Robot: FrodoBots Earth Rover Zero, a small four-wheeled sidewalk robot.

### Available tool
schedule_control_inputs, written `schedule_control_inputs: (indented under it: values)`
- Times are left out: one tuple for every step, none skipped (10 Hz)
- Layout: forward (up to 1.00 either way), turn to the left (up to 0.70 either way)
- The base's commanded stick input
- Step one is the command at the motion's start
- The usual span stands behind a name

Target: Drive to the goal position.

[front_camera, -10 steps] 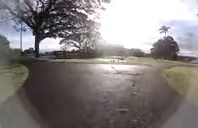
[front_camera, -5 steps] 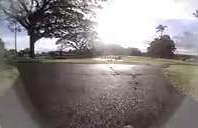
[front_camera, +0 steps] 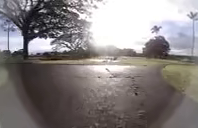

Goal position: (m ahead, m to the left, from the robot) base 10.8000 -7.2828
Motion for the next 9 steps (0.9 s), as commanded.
schedule_control_inputs:
  values:
    - [0.6,-0.15]
    - [0.6,-0.15]
    - [0.6,-0.15]
    - [0.6,-0.15]
    - [0.6,-0.15]
    - [0.6,-0.15]
    - [0.6,-0.15]
    - [0.6,-0.15]
    - [0.6,-0.15]
